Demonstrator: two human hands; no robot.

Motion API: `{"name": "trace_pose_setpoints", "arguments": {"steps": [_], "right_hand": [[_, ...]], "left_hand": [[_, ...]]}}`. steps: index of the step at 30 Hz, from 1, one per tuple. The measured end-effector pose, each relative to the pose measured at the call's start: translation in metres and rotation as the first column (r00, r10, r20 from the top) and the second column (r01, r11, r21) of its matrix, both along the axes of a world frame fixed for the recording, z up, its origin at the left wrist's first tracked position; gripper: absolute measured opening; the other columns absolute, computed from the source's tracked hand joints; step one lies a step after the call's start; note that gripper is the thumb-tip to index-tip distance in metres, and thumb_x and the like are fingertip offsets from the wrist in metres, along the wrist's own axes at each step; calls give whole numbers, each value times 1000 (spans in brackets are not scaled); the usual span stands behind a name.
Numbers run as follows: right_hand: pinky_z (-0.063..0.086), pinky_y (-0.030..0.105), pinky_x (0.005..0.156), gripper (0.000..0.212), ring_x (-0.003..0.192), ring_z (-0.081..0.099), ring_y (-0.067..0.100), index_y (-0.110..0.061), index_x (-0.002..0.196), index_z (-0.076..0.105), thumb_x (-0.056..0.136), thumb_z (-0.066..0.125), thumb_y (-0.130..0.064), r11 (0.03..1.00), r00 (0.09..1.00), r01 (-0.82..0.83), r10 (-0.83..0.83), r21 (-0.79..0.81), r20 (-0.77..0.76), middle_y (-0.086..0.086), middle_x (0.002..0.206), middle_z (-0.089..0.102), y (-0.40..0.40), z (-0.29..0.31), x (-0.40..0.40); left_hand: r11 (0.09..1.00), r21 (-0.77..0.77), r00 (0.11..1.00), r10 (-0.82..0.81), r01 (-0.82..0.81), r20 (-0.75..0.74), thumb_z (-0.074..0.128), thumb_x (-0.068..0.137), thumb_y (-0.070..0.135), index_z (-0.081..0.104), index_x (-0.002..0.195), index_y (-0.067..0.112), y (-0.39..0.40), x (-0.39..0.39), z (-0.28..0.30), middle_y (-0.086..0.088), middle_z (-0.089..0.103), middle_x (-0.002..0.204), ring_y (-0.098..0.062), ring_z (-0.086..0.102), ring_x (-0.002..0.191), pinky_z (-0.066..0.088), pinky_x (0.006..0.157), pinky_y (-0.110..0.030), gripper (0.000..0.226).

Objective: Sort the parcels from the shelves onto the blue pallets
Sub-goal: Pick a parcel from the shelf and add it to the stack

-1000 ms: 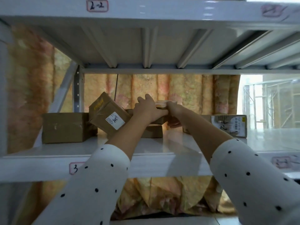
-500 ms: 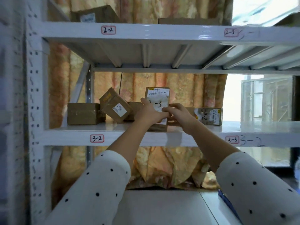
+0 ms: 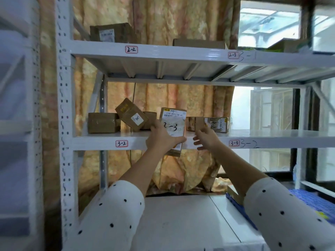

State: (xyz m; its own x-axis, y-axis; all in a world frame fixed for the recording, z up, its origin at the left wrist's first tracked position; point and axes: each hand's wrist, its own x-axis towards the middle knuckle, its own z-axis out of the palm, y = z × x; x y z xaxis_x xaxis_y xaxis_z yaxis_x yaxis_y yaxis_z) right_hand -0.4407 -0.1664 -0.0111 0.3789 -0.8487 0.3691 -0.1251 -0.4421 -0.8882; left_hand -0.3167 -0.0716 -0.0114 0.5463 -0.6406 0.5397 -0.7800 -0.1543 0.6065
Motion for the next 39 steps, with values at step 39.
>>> {"name": "trace_pose_setpoints", "arguments": {"steps": [39], "right_hand": [[48, 41, 88, 50, 118, 53, 32, -10, 137, 37, 90, 51, -20, 907, 556, 104, -393, -408, -733, 13, 131, 52, 82, -148, -80]], "left_hand": [[960, 276, 988, -1, 44, -154, 79, 60, 60, 17, 141, 14, 55, -69, -142, -11, 39, 137, -31, 47, 121, 49, 86, -40, 112]]}}
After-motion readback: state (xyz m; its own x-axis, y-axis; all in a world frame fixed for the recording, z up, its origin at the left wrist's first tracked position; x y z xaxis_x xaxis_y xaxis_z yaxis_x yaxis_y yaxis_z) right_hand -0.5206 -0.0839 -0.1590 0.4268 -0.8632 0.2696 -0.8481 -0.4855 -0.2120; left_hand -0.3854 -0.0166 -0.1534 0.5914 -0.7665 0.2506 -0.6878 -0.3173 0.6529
